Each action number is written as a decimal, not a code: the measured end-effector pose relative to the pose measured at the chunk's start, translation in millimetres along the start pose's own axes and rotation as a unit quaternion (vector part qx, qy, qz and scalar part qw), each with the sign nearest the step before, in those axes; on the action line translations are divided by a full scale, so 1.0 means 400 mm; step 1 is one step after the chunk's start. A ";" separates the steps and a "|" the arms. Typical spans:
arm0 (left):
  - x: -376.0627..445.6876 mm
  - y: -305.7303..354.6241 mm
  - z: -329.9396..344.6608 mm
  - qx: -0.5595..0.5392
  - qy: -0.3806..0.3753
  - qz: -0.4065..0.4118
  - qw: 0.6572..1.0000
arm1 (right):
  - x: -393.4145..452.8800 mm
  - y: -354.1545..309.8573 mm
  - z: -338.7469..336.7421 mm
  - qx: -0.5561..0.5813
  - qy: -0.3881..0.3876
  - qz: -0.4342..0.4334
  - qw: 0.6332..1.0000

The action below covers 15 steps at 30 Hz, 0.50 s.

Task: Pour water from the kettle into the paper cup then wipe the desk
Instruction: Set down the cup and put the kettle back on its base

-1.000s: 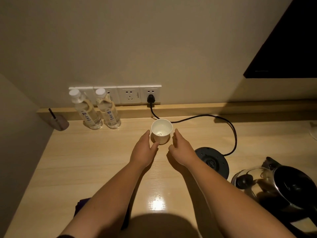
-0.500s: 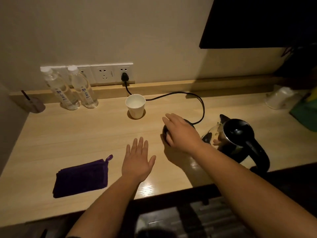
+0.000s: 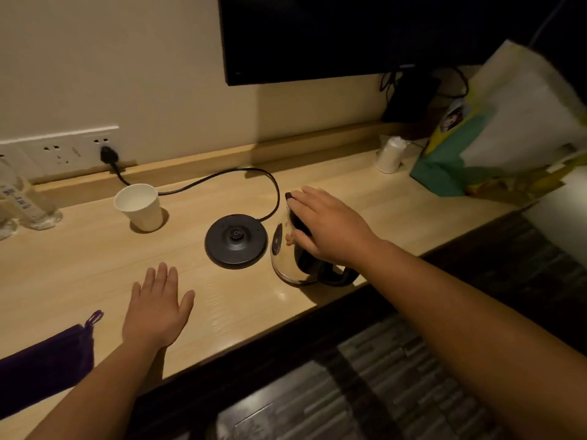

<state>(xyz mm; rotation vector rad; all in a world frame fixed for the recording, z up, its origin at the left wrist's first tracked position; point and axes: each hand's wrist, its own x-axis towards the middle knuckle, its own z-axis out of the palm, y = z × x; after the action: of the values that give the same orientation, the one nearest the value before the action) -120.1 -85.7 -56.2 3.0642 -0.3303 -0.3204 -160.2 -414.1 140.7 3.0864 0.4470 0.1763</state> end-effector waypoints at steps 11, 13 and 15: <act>0.001 0.005 -0.010 0.006 -0.001 -0.002 1.000 | -0.148 0.018 0.114 0.275 0.078 0.287 0.914; 0.001 0.003 -0.008 0.006 0.000 -0.003 1.000 | -0.149 0.004 0.123 0.315 0.103 0.327 0.885; 0.001 0.001 -0.005 0.003 0.002 -0.004 1.000 | -0.147 -0.002 0.129 0.352 0.115 0.351 0.860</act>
<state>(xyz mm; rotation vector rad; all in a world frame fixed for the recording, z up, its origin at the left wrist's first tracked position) -119.4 -86.1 -54.3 3.0729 -0.3182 -0.3126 -210.4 -430.1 83.1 3.7875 -0.8579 0.4851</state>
